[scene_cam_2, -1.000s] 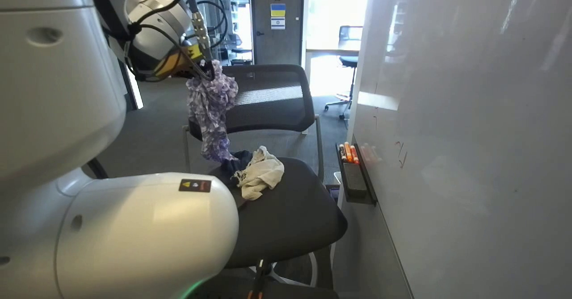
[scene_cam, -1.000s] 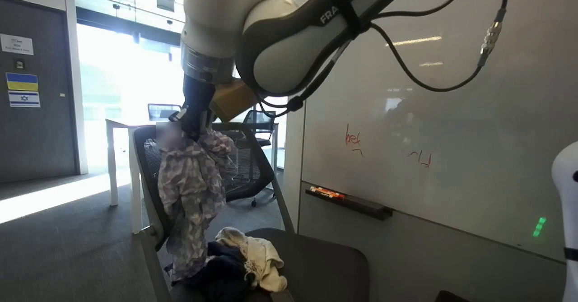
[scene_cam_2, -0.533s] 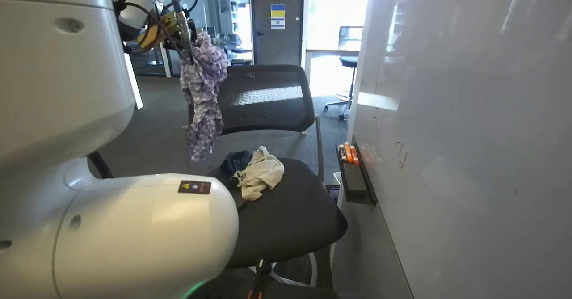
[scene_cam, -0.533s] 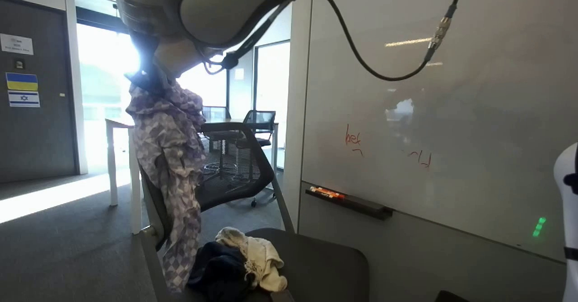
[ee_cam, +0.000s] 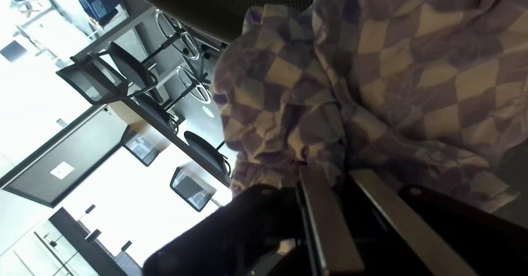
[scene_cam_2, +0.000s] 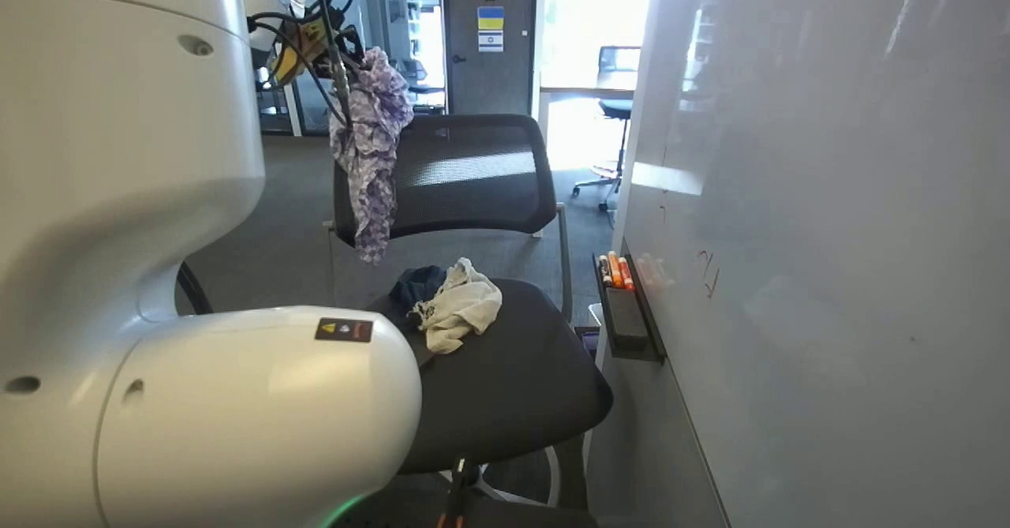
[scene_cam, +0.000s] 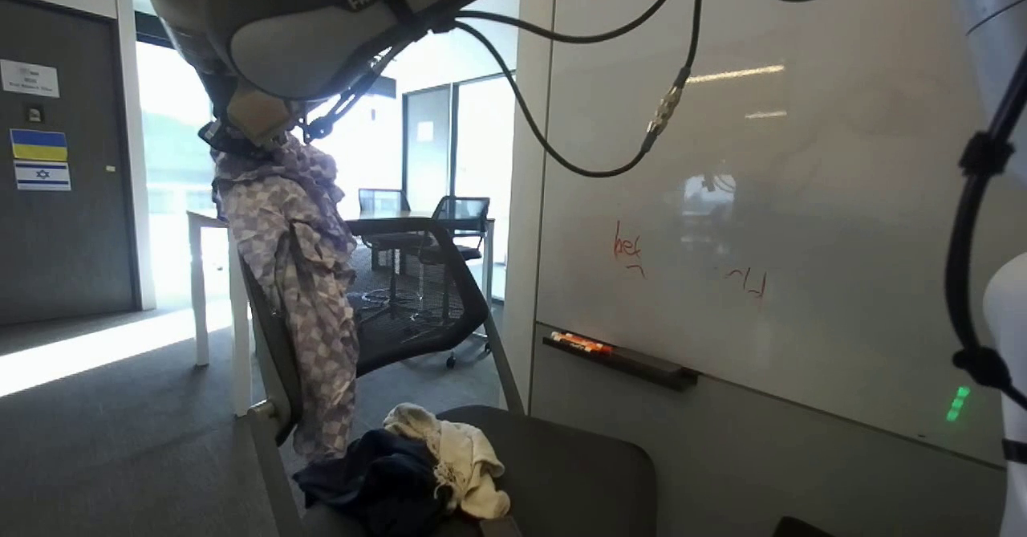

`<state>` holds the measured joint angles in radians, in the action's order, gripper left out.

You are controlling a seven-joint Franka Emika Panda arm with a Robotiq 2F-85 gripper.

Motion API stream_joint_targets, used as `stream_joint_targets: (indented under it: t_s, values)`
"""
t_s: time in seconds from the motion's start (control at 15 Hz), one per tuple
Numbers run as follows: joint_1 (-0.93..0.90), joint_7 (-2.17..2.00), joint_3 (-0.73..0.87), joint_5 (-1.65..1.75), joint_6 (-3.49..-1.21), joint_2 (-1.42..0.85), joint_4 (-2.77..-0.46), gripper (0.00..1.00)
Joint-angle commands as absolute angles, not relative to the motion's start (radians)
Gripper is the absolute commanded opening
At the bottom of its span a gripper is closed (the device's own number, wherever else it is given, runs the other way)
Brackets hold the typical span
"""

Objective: Hang the checked cloth onto the chair

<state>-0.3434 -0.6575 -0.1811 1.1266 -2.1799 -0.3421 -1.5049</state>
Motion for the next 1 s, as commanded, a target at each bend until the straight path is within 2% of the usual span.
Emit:
stream_joint_targets:
  t_s: [0.0, 0.2, 0.27, 0.4, 0.8, 0.93]
  values:
    - [-0.372, -0.635, -0.158, 1.170, -2.151, -0.450, -1.340, 0.03]
    - [-0.387, -0.649, -0.145, 1.176, -2.146, -0.488, -1.282, 0.03]
    - [-0.390, -0.649, -0.144, 1.163, -2.140, -0.498, -1.266, 0.37]
    - [-0.398, -0.634, -0.140, 1.150, -2.116, -0.515, -1.240, 0.44]
    - [-0.414, -0.626, -0.139, 1.126, -2.069, -0.549, -1.183, 0.91]
    - [-0.418, -0.611, -0.142, 1.096, -2.028, -0.555, -1.172, 1.00]
